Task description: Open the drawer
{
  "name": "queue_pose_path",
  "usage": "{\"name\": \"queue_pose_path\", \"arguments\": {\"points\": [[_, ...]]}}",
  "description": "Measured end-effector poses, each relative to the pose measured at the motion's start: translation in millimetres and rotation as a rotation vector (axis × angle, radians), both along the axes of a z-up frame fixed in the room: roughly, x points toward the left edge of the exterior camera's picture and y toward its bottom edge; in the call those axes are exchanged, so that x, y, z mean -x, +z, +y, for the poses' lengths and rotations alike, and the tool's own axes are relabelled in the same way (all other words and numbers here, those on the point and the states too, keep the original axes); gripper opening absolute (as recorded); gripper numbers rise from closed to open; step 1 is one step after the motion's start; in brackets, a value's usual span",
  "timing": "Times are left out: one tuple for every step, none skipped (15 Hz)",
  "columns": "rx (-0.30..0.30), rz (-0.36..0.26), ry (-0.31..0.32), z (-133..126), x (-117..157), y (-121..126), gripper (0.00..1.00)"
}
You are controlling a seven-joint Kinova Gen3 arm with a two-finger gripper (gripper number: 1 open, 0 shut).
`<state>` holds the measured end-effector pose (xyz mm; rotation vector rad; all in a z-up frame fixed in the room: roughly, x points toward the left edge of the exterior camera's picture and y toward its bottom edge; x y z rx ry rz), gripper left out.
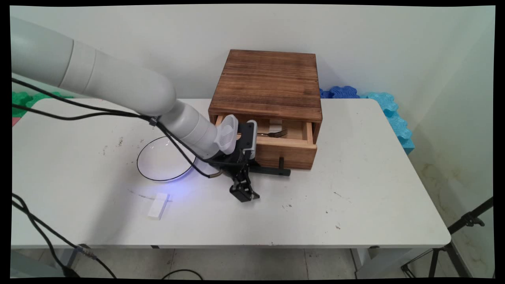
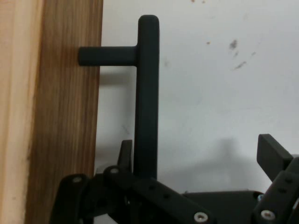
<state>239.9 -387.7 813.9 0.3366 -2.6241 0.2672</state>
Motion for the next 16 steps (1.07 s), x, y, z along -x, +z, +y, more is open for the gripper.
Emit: {"name": "queue_pose_path", "arguments": {"points": [[-0.002,0.0,-0.003,4.7,0.5,0.4,1.0],[-0.005,0.001,-0.005,9.5,0.9,0.6,1.0],[-0.007,0.001,-0.007,13.5,1.4,0.8,1.0],[-0.01,0.002,-0.009,18.4,1.7,1.1,1.0],[-0.013,0.002,-0.011,23.3,2.0,1.3,1.0],[-0.015,0.002,-0.013,27.4,2.3,1.5,1.0],[-0.017,0.003,-0.014,32.2,2.4,1.8,1.0],[-0.019,0.003,-0.016,36.9,2.6,2.1,1.0],[-0.021,0.004,-0.017,41.0,2.8,2.4,1.0],[-0.024,0.004,-0.019,45.8,2.9,2.8,1.0],[-0.026,0.005,-0.02,51.2,3.2,3.4,1.0],[-0.028,0.006,-0.021,54.6,3.3,3.7,1.0],[-0.031,0.007,-0.022,59.4,3.6,4.0,1.0],[-0.033,0.008,-0.024,64.1,3.8,4.4,1.0],[-0.035,0.01,-0.024,68.1,3.9,4.7,1.0],[-0.036,0.011,-0.025,70.8,4.1,4.8,1.0]]}}
